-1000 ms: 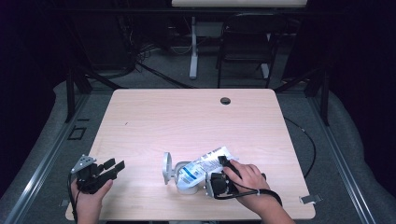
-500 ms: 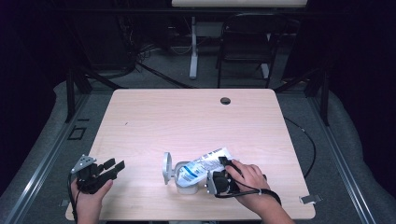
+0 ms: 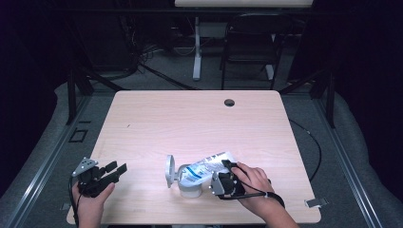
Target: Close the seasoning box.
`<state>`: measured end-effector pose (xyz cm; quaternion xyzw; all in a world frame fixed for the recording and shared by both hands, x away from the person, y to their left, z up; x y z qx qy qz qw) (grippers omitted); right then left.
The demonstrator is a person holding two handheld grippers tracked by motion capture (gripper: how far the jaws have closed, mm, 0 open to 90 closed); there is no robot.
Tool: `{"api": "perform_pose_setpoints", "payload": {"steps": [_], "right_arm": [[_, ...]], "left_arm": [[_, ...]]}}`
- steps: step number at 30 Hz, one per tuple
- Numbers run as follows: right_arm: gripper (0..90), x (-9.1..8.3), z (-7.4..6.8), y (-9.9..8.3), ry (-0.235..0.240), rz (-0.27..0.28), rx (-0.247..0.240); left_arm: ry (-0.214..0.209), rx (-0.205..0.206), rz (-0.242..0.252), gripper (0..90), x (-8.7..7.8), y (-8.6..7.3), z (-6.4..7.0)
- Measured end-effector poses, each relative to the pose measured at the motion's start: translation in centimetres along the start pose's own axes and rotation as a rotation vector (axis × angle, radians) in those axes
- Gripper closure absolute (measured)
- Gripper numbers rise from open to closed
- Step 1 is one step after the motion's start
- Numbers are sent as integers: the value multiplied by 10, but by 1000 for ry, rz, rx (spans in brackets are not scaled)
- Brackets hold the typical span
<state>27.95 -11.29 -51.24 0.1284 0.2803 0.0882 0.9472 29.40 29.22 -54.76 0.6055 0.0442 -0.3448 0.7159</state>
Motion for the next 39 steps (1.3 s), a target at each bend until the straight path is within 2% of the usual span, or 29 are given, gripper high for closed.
{"api": "perform_pose_setpoints", "payload": {"steps": [6,7,9,12,13,17,20,23,28,39], "right_arm": [[827,-1,1,0,11,2,13],[827,-1,0,1,15,-1,22],[827,1,-1,0,27,26,47],[828,0,0,0,40,21,65],[827,1,-1,0,47,36,90],[828,-1,0,3,53,45,108],[828,-3,1,5,59,45,109],[828,-3,0,7,67,64,130],[828,-3,-1,8,74,53,129],[829,-4,-5,11,87,71,150]], "left_arm": [[0,1,0,514,0,0,0],[0,0,0,515,0,0,0],[0,-1,0,515,0,0,0],[1,0,-3,514,1,-1,0],[3,-1,1,514,1,-1,0],[2,-1,-2,514,1,-1,-1],[1,-2,3,514,1,-1,0],[0,-1,2,514,1,-1,0],[1,-5,5,514,1,-1,0],[3,-5,0,512,2,-2,0]]}}
Point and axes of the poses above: each handheld gripper's, and its own axes: x roughly forward along the jaws, y roughly out of its top, z roughly to its right, the point moved 2 cm from there along x, roughly forward along the jaws, and after that the axes turned 2 degrees about z, right-handed, at the moved point
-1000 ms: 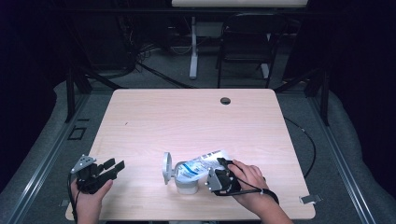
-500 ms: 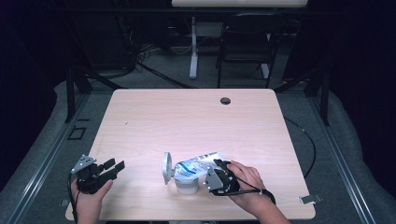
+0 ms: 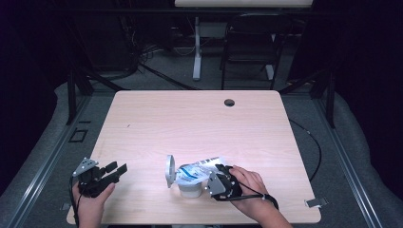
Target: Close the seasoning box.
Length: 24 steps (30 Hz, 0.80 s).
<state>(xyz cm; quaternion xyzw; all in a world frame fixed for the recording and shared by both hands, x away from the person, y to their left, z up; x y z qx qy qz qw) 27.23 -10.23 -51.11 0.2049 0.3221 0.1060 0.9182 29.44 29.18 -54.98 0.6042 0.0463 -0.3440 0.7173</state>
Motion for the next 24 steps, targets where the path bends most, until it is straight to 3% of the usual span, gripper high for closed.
{"api": "perform_pose_setpoints", "payload": {"steps": [12,20,24], "right_arm": [[830,3,0,-4,4,-8,7],[830,1,0,-4,16,-1,38],[830,0,0,-4,27,28,81]], "left_arm": [[0,1,-2,512,0,0,-1],[3,-1,3,512,0,0,0],[2,0,1,512,0,0,0]]}}
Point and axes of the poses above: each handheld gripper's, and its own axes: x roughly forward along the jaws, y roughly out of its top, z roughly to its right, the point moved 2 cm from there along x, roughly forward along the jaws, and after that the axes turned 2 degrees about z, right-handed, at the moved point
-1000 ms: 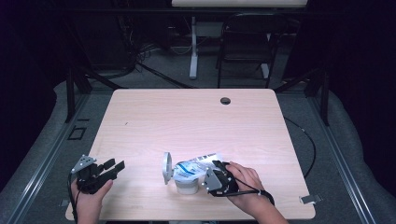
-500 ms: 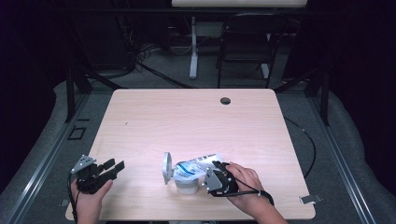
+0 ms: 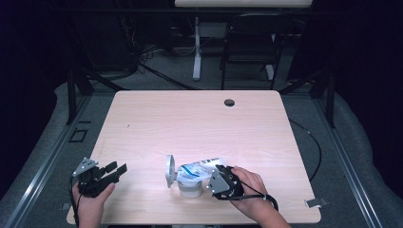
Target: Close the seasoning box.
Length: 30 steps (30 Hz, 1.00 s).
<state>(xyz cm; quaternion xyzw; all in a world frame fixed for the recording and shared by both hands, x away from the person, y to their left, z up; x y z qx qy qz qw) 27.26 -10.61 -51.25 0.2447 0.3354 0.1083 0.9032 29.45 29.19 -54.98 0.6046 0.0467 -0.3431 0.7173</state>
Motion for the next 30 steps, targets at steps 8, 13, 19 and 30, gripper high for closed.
{"api": "perform_pose_setpoints", "payload": {"steps": [8,13,19,30], "right_arm": [[831,0,-3,0,11,11,23],[831,0,-4,-1,21,17,50],[831,0,-2,-2,31,43,99],[831,1,1,-4,55,52,158]], "left_arm": [[0,1,1,512,0,0,0],[1,2,2,512,0,0,0],[1,4,-1,512,0,0,1],[-1,3,2,512,-1,1,0]]}}
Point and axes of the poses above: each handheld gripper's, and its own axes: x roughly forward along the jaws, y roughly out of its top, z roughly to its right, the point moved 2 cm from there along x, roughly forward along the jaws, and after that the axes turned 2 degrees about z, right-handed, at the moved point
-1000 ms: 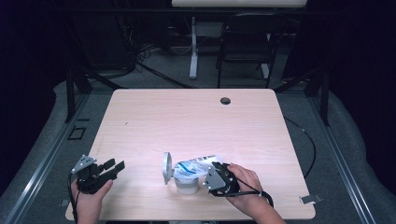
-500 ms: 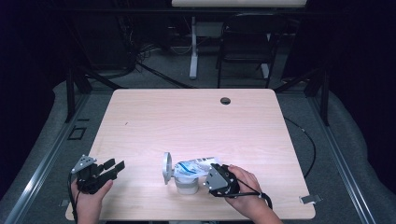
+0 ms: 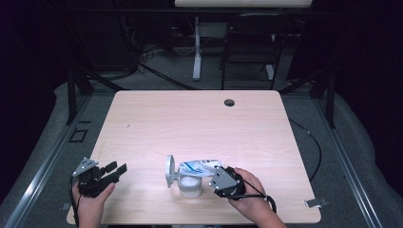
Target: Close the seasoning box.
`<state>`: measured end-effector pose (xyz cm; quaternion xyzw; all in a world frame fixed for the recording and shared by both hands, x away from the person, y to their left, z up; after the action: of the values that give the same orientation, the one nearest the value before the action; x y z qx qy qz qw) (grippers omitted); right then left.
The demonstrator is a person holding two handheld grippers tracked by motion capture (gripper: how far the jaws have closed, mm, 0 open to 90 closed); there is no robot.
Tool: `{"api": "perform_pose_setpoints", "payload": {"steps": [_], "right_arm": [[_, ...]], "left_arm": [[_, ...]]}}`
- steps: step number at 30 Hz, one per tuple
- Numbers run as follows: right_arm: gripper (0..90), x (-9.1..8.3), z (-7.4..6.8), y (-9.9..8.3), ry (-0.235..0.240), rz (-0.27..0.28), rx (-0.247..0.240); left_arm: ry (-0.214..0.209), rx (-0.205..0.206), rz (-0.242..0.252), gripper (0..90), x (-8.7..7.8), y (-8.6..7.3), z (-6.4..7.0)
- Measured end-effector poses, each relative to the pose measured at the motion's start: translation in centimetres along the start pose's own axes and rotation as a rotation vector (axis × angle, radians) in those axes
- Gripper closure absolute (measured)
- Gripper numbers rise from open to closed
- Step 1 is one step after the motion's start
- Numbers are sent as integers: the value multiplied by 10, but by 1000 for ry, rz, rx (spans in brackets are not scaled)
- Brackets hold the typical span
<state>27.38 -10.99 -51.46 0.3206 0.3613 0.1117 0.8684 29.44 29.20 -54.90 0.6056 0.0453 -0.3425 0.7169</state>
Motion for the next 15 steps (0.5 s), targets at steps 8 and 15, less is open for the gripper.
{"api": "perform_pose_setpoints", "payload": {"steps": [8,15], "right_arm": [[832,0,1,0,19,24,50],[832,0,0,-1,36,35,80]], "left_arm": [[0,2,-3,512,0,0,0],[0,1,-4,512,0,0,0]]}}
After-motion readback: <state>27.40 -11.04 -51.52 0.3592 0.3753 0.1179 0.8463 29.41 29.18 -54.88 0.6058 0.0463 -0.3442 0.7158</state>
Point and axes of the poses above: each handheld gripper's, and its own axes: x roughly forward along the jaws, y roughly out of its top, z roughly to its right, the point moved 2 cm from there along x, roughly forward along the jaws, and after that the axes turned 2 degrees about z, right-handed, at the moved point
